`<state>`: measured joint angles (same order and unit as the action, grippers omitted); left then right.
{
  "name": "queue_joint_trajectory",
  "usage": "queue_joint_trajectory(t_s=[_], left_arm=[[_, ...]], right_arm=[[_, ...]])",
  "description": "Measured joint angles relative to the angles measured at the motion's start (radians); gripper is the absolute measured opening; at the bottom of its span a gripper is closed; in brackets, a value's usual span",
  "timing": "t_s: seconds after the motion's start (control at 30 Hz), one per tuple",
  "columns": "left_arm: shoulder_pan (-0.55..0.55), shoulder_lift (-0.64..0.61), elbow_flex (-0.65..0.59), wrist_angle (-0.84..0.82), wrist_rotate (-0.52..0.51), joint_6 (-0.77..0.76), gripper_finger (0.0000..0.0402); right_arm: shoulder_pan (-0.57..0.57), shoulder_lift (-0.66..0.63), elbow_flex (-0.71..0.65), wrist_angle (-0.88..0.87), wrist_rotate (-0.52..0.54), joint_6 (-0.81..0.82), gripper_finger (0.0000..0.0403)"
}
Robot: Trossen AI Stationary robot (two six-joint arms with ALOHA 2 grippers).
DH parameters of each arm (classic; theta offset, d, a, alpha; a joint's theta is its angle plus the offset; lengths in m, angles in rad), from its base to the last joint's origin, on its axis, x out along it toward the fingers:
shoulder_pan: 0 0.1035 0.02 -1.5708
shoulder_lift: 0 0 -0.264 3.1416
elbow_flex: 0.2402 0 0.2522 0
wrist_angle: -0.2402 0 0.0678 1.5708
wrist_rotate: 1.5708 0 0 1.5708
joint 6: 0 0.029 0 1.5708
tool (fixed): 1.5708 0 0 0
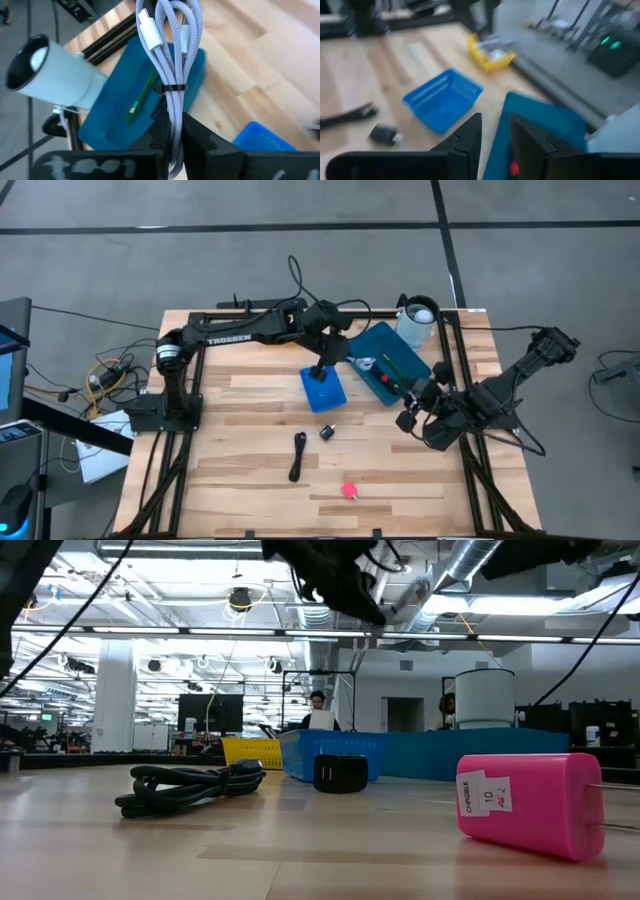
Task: Pick and place items into bin
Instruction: Put the white charger cable into the dark blue bin
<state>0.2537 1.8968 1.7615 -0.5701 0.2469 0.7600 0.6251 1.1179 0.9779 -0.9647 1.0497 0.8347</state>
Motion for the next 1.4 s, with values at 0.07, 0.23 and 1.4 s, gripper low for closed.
queue_joint_trajectory(t_s=[0.07, 0.23, 1.4], left_arm=[[-0.015, -0.021, 0.000, -0.016, 0.006, -0.012, 0.0016], [-0.072, -0.080, 0.000, -0.058, 0.006, -0.025, 0.0016], [-0.256, -0.347, -0.274, 0.303, -0.017, -0.262, 0.0011]], right_arm=[[-0.018, 0.000, 0.000, 0.063, 0.046, -0.069, 0.0096], [-0.064, 0.000, 0.000, 0.248, 0.054, -0.269, 0.0116], [-0.231, 0.068, 0.000, 1.108, -0.350, -1.030, 0.0219]])
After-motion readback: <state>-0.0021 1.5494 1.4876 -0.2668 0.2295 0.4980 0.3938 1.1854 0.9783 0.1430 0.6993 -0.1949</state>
